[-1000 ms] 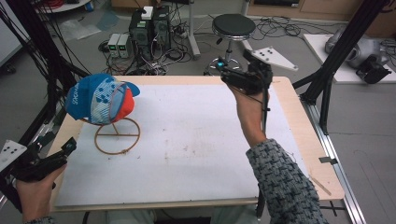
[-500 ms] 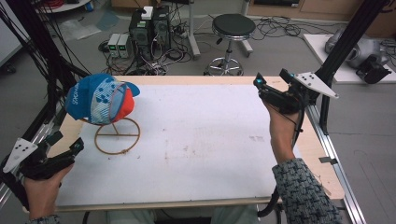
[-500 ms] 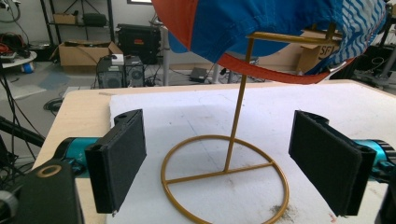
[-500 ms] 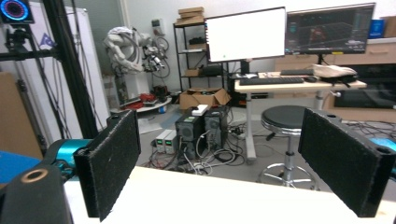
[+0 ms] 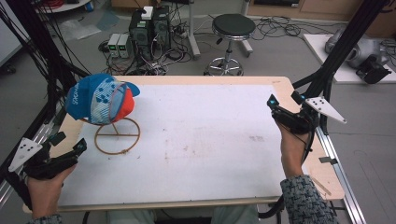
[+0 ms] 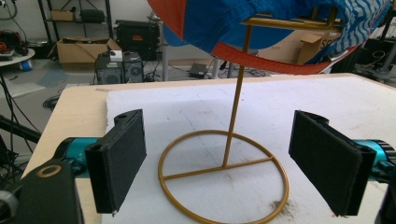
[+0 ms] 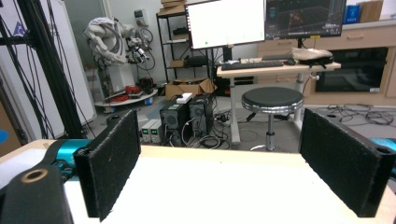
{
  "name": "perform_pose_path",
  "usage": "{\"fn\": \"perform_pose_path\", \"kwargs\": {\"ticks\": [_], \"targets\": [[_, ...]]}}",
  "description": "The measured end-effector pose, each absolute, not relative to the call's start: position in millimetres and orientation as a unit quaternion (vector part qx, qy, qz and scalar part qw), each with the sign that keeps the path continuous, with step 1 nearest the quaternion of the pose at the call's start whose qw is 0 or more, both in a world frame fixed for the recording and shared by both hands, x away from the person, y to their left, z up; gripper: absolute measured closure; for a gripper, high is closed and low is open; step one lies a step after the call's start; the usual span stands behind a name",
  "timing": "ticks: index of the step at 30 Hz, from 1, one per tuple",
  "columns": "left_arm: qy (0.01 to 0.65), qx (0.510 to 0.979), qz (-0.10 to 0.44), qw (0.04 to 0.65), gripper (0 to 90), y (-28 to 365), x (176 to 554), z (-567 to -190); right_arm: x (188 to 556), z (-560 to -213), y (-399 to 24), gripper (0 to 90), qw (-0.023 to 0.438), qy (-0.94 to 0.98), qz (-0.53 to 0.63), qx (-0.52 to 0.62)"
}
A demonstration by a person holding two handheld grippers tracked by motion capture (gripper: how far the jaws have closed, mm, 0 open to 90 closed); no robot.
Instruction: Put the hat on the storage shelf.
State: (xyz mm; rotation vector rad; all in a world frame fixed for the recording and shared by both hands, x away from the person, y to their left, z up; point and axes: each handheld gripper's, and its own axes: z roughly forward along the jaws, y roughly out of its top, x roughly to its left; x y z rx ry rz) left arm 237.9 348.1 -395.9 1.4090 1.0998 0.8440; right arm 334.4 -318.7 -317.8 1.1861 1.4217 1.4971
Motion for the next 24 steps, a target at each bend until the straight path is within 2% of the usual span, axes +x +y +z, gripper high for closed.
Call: {"fn": "perform_pose_path", "kwargs": {"ticks": [18, 24], "targets": [[0.466, 0.603, 0.354, 0.542, 19.1, 346, 240, -400, 311, -386, -325, 11.5, 0.377, 0.582, 0.551, 0.464], [0.468, 0.604, 0.355, 0.539, 19.1, 346, 239, -401, 307, -396, -327, 11.5, 0.370, 0.581, 0.552, 0.470]]}}
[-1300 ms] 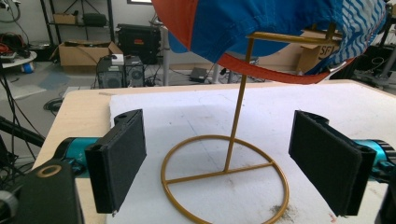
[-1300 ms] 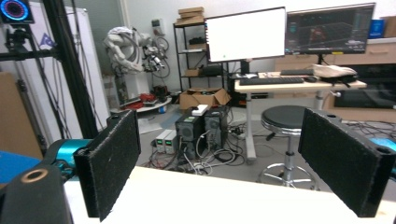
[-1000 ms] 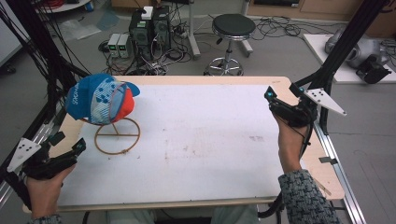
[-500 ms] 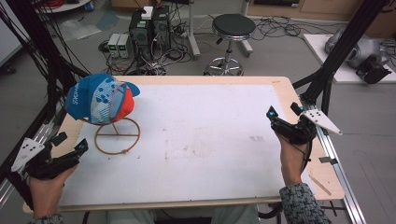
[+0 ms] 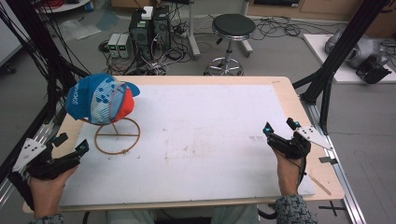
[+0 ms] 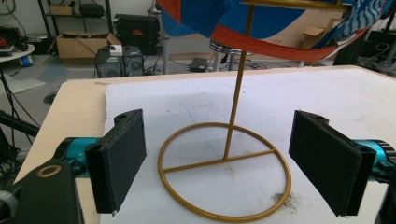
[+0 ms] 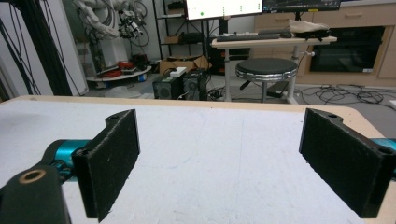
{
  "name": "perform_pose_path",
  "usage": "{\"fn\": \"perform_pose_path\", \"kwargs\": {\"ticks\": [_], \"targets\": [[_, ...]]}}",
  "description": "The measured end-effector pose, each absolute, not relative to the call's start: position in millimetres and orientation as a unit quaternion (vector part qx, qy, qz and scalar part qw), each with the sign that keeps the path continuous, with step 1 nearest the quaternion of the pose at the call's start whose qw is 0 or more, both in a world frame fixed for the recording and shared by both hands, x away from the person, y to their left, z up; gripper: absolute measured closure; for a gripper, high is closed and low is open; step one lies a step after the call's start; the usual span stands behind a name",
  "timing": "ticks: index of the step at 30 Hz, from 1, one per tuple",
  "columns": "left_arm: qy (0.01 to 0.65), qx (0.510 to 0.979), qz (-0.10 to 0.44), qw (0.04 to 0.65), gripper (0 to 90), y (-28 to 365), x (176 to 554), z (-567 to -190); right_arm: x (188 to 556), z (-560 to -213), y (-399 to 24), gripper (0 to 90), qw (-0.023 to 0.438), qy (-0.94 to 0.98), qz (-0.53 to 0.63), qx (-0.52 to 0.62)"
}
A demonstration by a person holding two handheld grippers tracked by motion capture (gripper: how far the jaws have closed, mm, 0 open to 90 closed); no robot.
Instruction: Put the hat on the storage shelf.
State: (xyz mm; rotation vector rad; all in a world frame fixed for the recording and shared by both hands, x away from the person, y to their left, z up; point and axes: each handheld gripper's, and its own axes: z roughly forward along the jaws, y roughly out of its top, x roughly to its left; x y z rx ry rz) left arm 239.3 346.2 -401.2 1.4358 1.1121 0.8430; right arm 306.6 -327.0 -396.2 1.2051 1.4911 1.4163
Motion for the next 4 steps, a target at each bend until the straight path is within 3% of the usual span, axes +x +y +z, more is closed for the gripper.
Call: {"fn": "perform_pose_path", "kwargs": {"ticks": [4], "targets": [[0.468, 0.604, 0.355, 0.539, 19.1, 346.2, 239.2, -401.5, 304.3, -397.9, -327.5, 11.5, 0.373, 0.582, 0.550, 0.468]]}}
